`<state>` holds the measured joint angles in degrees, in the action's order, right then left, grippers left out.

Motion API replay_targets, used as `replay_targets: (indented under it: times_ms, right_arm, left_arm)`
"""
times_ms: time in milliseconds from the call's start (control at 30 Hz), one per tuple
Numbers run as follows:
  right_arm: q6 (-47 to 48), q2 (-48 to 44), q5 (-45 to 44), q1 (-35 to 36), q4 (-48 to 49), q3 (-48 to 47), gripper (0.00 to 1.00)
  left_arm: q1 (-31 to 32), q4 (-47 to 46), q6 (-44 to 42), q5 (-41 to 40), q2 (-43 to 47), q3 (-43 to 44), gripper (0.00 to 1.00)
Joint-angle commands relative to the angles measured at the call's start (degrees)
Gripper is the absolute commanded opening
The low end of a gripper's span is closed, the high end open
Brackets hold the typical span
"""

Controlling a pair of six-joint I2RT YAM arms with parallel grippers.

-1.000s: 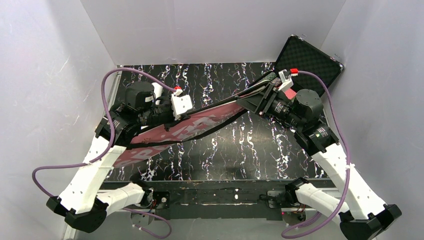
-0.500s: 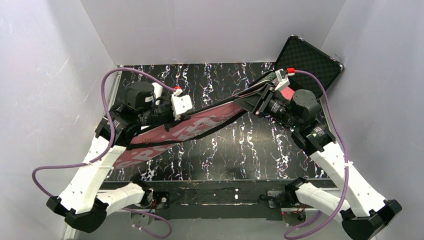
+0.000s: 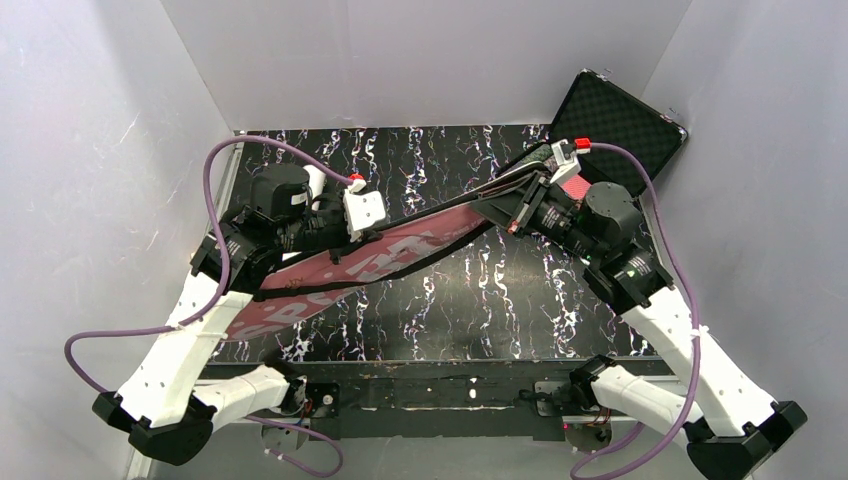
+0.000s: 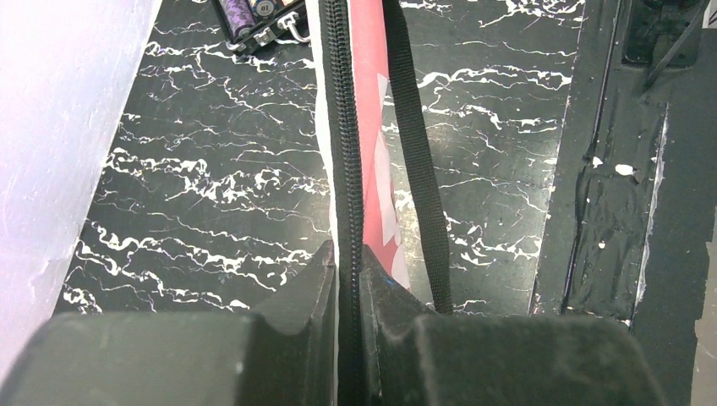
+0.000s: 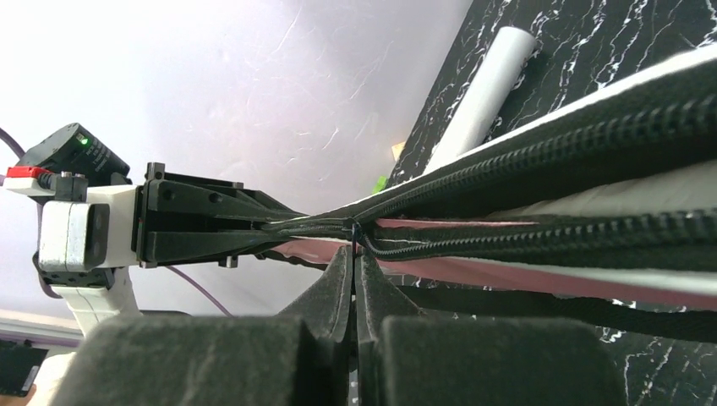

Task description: Pack up the badminton gear

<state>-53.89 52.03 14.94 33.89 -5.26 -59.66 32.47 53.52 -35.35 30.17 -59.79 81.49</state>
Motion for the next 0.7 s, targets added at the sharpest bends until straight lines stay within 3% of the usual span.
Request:
replay_targets:
  times_ms: [0,300,667]
  right_arm:
    - [3.56,-2.69,-3.47,-0.05,-1.17,-3.27,0.01]
    - [6.56,-4.51,-2.98,-5.33,-9.81,-8.1,0.01]
    - [6.24,-6.31,12.65,-27.42,-15.3,-8.23,0.01]
  left_arm:
    - [0.49,-2.83,-1.28,2.42,1.92,1.35,0.0]
    - [0.66,-1.3,-3.04,2.09,2.39,1.31,0.0]
    - [0.73,0.3,-3.89,2.87,2.72,2.39,0.0]
